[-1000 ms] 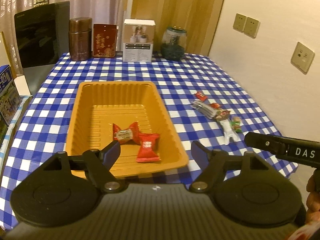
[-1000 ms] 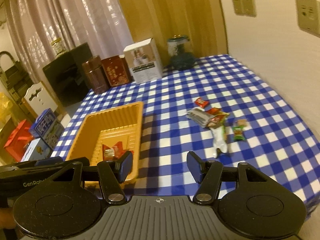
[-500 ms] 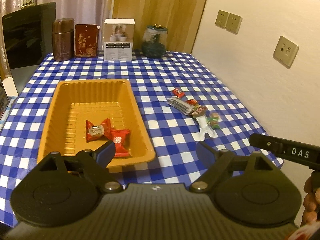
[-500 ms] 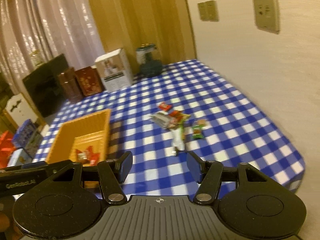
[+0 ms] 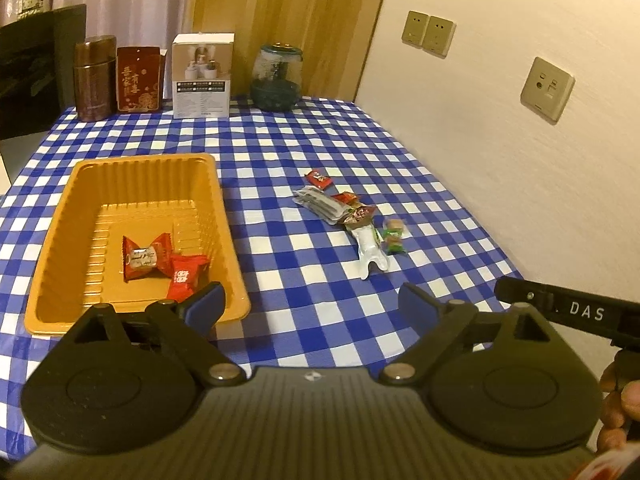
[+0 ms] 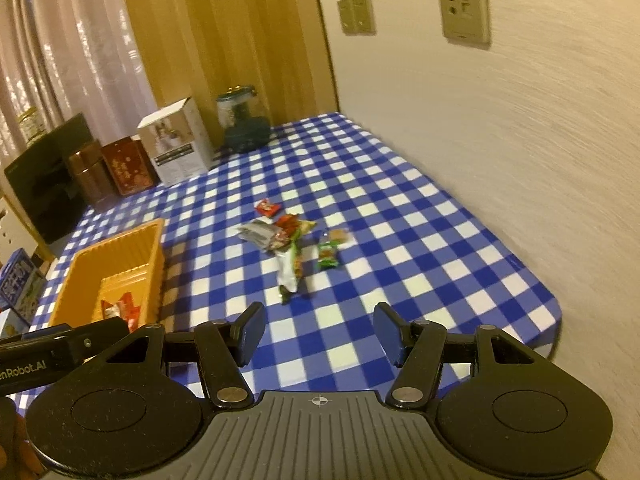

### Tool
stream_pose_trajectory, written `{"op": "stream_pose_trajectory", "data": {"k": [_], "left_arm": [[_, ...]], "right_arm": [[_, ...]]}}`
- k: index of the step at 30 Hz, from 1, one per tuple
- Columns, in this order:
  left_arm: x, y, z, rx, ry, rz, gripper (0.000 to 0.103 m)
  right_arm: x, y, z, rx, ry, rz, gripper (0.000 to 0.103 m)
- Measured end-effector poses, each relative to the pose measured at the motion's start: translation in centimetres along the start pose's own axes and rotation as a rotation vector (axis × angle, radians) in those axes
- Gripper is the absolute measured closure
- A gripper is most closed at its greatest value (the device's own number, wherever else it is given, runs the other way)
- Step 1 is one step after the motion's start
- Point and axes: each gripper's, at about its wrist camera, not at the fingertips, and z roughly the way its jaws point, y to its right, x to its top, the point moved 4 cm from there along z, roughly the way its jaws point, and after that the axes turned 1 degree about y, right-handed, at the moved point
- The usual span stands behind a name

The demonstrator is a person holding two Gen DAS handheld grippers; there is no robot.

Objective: Organize snacks
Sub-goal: 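Move both tools back toward the snack pile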

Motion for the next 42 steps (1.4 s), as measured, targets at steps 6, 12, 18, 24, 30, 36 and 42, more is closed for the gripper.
{"op": "stream_pose_trajectory", "data": {"k": [6,12,18,24,30,36,42], "left_arm": [[0.2,1.1,0.6,-0.015,0.024,0.02,0.01],[0.5,2.0,1.6,-0.024,0.005,0.046,0.01],[0.5,2.6,3.0,-0.035,-0.03,0.051,0.01],[0.6,2.9,4.5,-0.035,-0.059,0.037,0.011],[1.2,3.3,6.4,-0.038,-0.065,0.038,0.015],[1.4,4.1,9.0,-0.044,-0.07,0.055,0.019],[1.2,4.8,12.4,-0.064,-0.086,0.052,0.024]], "right_arm": [[0.0,0.8,0.2,-0.019,-0.002,0.004,0.043],[0.1,1.5,0.7,-0.028,-0.01,0.013,0.043],[0.0,2.2,1.6,-0.031,-0.022,0.022,0.043],[-0.1,3.0,2.9,-0.038,-0.04,0.023,0.043],[0.1,3.7,4.3,-0.047,-0.049,0.015,0.043],[0.6,4.7,6.1,-0.049,-0.048,0.011,0.043],[1.4,5.3,8.2,-0.023,-0.035,0.001,0.043]]}}
